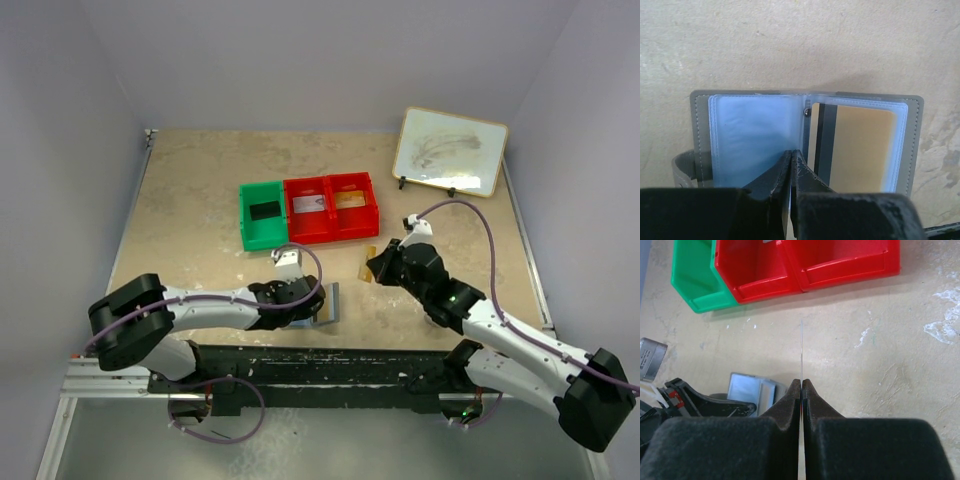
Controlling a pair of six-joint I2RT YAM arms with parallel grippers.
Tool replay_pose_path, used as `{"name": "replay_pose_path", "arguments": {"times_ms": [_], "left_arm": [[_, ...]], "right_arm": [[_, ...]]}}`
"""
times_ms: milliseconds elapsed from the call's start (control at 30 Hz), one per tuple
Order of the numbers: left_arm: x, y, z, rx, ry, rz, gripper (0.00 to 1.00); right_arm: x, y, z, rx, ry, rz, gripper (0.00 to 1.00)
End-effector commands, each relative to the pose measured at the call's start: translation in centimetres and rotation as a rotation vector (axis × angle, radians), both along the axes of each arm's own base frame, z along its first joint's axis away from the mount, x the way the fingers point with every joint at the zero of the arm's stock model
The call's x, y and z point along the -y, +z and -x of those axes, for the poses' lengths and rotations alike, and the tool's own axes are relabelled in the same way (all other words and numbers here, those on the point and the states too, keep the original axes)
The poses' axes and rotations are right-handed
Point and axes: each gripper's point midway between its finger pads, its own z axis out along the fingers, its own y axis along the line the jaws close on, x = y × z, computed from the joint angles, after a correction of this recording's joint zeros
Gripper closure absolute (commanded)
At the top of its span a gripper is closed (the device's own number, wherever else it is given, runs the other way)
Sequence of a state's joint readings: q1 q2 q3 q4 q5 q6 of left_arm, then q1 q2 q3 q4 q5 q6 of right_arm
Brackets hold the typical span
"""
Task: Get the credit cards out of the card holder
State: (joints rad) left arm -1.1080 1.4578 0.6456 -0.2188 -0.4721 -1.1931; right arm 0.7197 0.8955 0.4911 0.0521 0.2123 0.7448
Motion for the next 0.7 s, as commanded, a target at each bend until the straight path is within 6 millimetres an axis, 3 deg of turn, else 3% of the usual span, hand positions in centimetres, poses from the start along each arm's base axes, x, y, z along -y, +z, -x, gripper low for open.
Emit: {"name": "replay_pose_path", "arguments": {"times_ms": [0, 233, 333, 400, 533, 667], "left_arm": [[-3.0, -0.2, 0.8, -0.024, -0.018, -0.159, 1.00], [0.3, 4.8, -0.5, 0.065, -0.059, 0.006, 0.91], [0.5, 5.8, -0.7, 0.085, -0.058, 0.033, 0.88], [0.9, 6.3, -0.5, 0.095, -0.082, 0.062, 0.81], [-0.8, 7.6, -0.7, 0.142, -0.068, 0.054, 0.63], [-3.7, 10.2, -1.9, 0.218, 0.006, 0.085, 0.53]], "right_arm": [[0.0, 2.6, -1.4, 0.068, -0.023, 0.022, 1.00], [0.6, 4.0, -3.1, 0.135, -0.030, 0.134, 1.00], [0.3, 4.5, -3.3, 0.168, -0.004, 0.151, 1.00], [-0.1, 4.9, -3.4, 0.195, 0.028, 0.155, 1.00], [-0.2, 5.5, -3.9, 0.249, 0.057, 0.198, 1.00], [0.1, 6.3, -5.0, 0.313, 0.073, 0.270, 1.00]]}}
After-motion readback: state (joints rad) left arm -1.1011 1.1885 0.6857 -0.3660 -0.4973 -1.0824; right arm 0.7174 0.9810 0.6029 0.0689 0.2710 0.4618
